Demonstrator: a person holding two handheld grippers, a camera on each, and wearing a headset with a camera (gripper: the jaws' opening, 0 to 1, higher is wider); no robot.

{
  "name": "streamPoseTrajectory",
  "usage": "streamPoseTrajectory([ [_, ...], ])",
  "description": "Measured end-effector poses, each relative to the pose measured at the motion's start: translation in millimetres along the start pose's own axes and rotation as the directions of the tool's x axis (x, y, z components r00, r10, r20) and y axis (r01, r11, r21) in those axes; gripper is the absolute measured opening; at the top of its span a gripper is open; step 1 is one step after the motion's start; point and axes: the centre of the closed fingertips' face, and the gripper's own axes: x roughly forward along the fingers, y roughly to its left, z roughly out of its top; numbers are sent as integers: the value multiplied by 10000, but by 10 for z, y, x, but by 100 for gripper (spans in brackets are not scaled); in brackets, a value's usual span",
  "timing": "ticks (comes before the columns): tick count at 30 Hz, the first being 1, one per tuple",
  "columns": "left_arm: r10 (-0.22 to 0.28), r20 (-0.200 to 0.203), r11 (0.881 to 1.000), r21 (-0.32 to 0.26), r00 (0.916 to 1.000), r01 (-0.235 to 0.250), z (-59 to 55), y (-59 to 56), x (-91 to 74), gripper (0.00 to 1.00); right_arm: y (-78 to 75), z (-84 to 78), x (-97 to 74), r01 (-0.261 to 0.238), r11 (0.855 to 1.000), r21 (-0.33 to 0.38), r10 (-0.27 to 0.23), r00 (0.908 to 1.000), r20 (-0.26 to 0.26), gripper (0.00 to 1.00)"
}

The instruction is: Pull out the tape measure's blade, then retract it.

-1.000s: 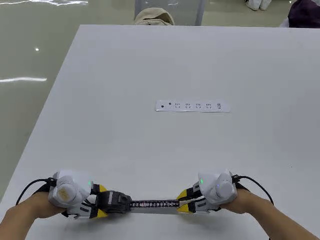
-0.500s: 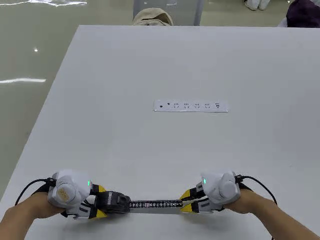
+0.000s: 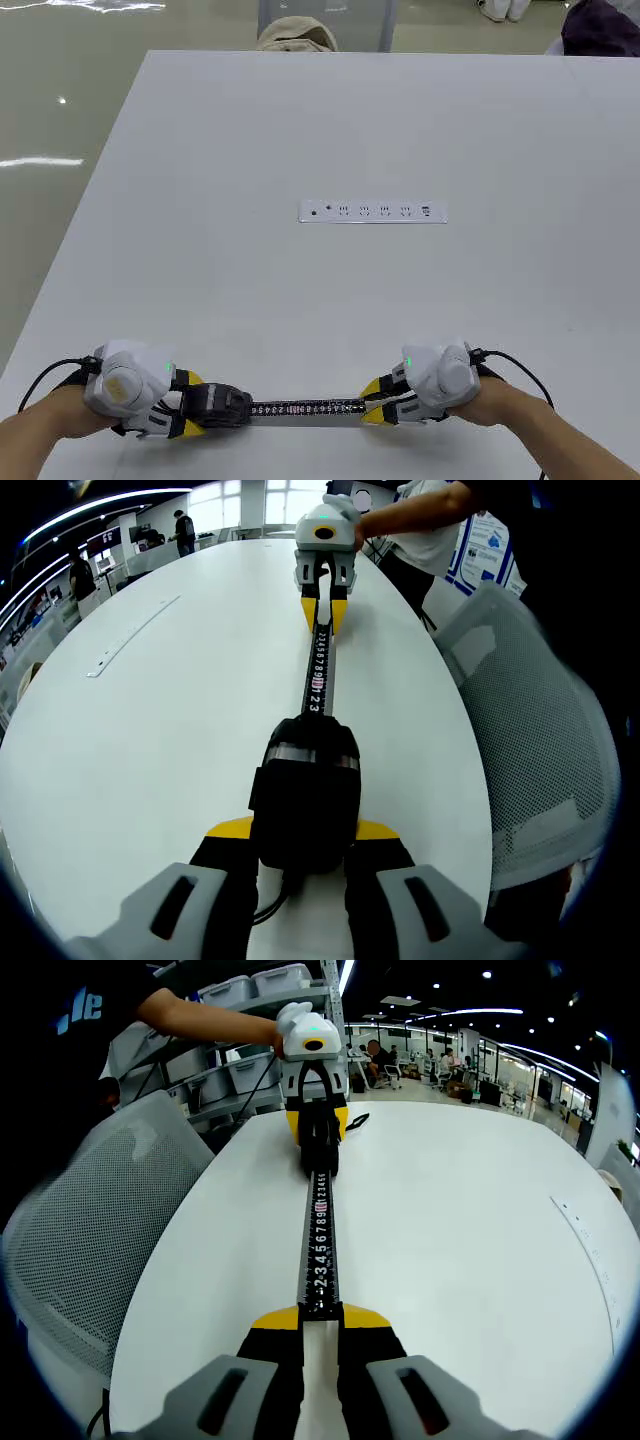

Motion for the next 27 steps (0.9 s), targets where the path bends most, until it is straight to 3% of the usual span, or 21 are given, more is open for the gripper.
streamPoseTrajectory([
  [27,-1,-25,10000,-21,10000,1,-2,7,4,29,-18,-127,-110,56,10000,6,-55,9999,-131,9],
])
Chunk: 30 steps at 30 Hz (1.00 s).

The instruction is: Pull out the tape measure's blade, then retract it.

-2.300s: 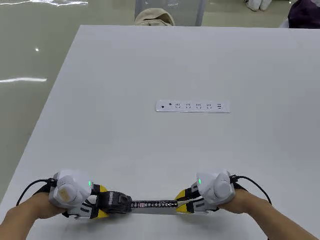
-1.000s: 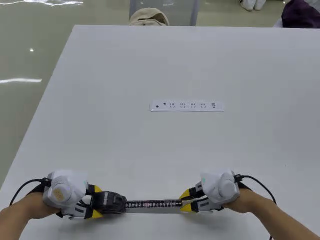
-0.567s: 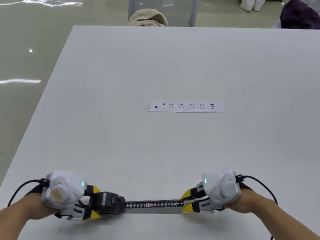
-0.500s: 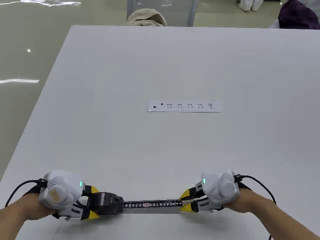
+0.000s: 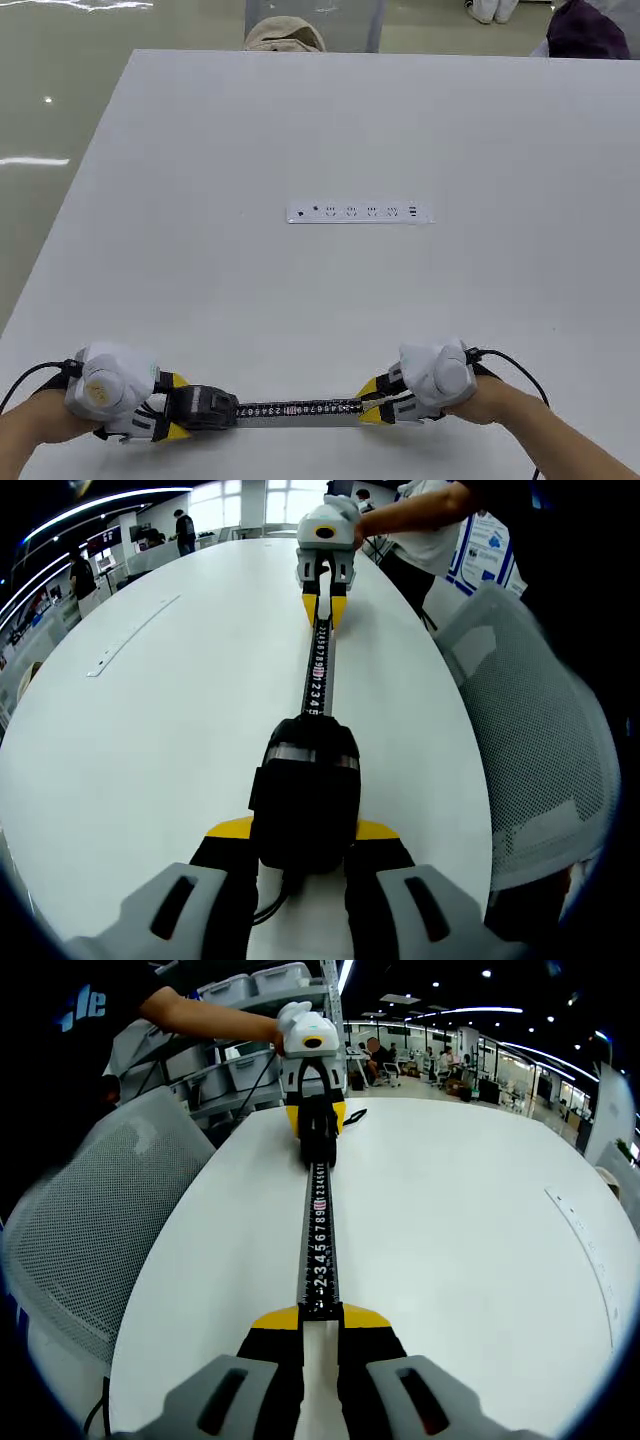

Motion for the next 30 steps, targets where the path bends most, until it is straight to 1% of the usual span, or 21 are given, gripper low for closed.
streamPoseTrajectory([
  [11,-10,6,10000,-6,10000,10,14,-4,-2,29,-20,-72,-58,43,9999,104,-42,10000,-55,9],
  [20,-5,-12,10000,-5,10000,5,20,-7,-3,29,-19,-99,-87,45,9999,106,-45,10000,-72,9],
  [30,-22,-56,10000,12,10000,22,9,0,2,29,-21,-146,-131,79,9999,81,-78,9999,-140,9],
])
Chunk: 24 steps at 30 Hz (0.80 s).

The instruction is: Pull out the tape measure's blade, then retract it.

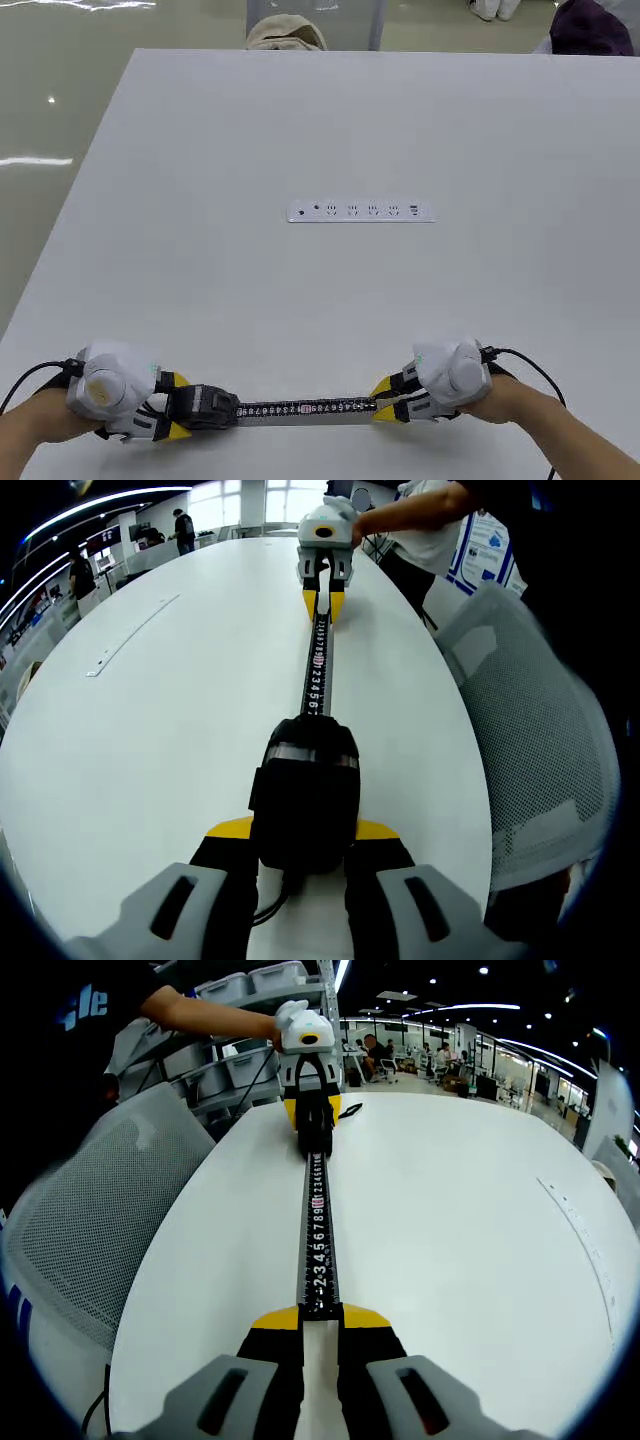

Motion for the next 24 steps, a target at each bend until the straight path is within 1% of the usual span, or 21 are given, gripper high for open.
streamPoseTrajectory([
  [18,-10,-30,10000,-5,10000,10,-16,5,8,29,-3,-48,-84,106,9999,10,-106,9999,-81,9],
  [20,-14,-25,10000,-23,10000,14,1,-3,0,29,-5,-59,-93,118,9999,7,-118,9999,-101,9],
  [24,-14,-35,10000,-24,10000,14,-4,0,3,29,-5,-76,-114,129,9999,26,-129,9998,-120,9],
])
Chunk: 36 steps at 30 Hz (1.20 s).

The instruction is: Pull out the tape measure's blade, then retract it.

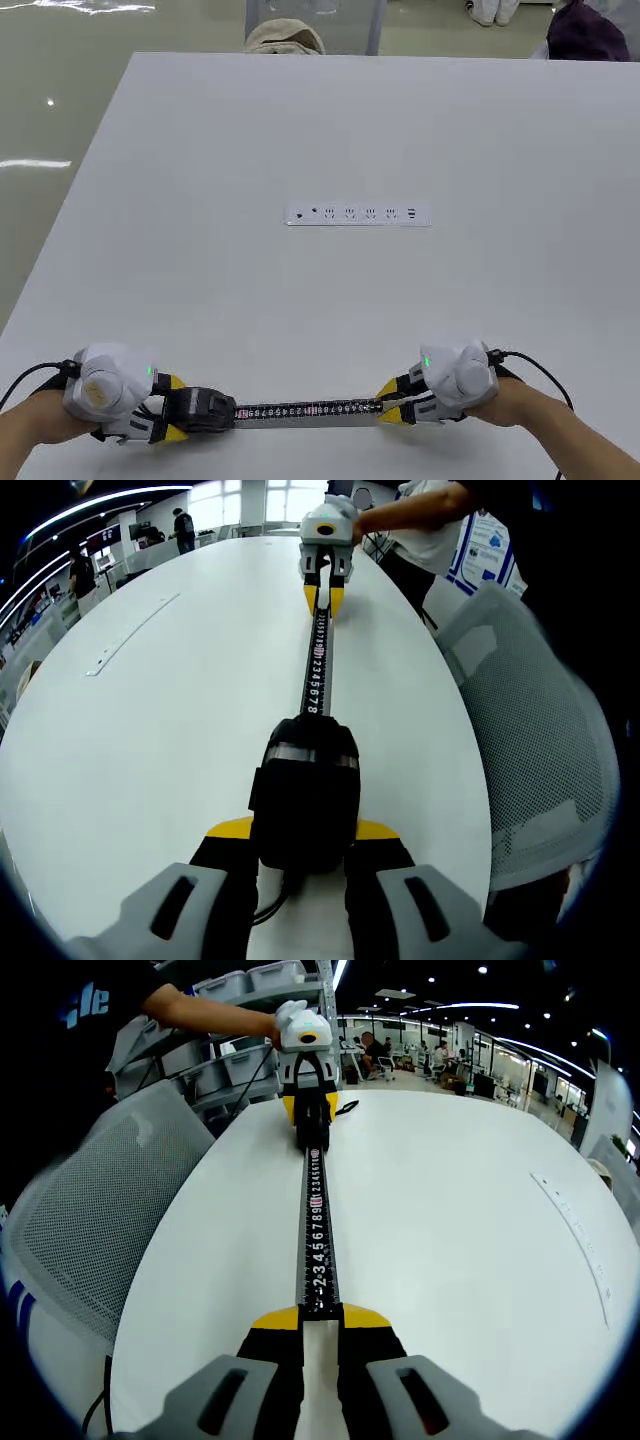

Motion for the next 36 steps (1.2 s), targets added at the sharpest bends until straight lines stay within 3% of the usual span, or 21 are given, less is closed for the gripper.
streamPoseTrajectory([
  [36,-9,-177,10000,60,9998,10,6,-3,8,29,-11,-163,-115,243,9997,4,-243,9991,-338,9],
])
